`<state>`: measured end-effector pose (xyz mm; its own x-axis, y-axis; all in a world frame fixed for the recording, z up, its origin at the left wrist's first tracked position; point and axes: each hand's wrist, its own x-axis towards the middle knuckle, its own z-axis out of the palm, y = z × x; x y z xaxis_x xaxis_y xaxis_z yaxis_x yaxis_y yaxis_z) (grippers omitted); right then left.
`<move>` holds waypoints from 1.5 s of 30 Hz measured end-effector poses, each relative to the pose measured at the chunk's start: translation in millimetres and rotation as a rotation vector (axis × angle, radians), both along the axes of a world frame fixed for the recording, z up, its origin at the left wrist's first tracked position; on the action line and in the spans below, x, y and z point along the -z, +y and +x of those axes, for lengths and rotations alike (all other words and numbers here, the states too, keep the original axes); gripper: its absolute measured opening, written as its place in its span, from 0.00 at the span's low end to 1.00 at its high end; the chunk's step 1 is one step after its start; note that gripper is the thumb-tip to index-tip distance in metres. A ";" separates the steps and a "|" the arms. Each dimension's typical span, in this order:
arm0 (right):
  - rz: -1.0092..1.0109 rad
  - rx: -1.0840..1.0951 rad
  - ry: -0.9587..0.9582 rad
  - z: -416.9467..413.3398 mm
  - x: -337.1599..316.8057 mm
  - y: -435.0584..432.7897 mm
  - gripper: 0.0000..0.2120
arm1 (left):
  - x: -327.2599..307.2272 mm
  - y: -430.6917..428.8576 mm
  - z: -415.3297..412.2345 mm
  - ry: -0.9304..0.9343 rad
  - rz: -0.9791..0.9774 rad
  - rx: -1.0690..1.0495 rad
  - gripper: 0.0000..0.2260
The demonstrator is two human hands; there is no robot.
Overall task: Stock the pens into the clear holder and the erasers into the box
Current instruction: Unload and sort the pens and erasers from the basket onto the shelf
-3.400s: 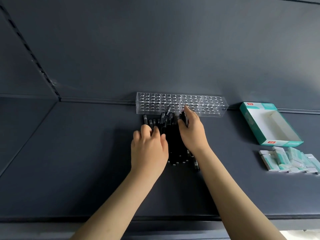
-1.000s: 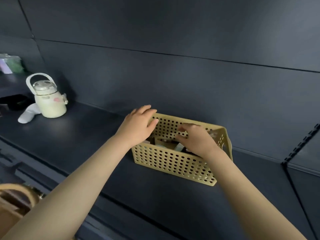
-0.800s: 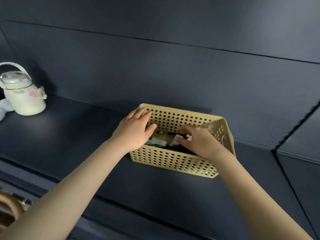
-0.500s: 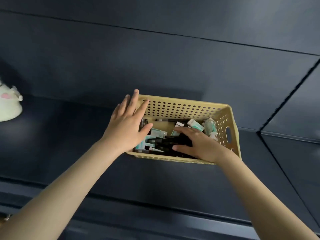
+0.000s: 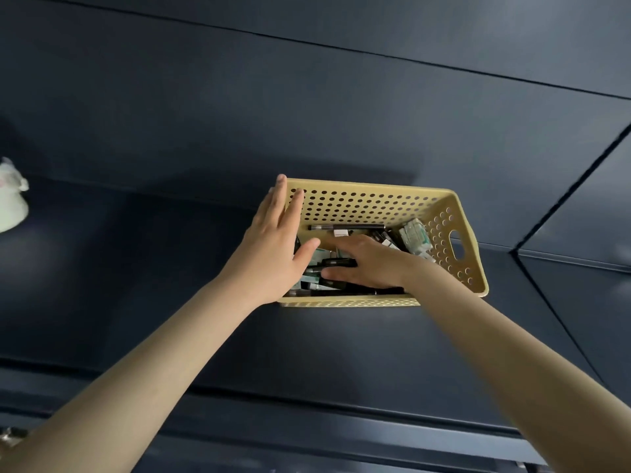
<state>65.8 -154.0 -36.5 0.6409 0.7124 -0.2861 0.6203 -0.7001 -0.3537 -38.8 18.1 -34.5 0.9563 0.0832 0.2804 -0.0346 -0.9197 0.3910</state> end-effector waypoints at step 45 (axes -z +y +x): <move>-0.062 -0.206 0.265 4.4 3.9 4.7 0.33 | 6.3 -10.5 -10.4 -0.055 0.216 -0.189 0.33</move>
<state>70.2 -149.2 -40.3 0.3828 0.7949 -0.4707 0.6430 -0.5951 -0.4821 -49.2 7.7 -40.8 0.9123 0.1913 0.3621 0.1296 -0.9736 0.1878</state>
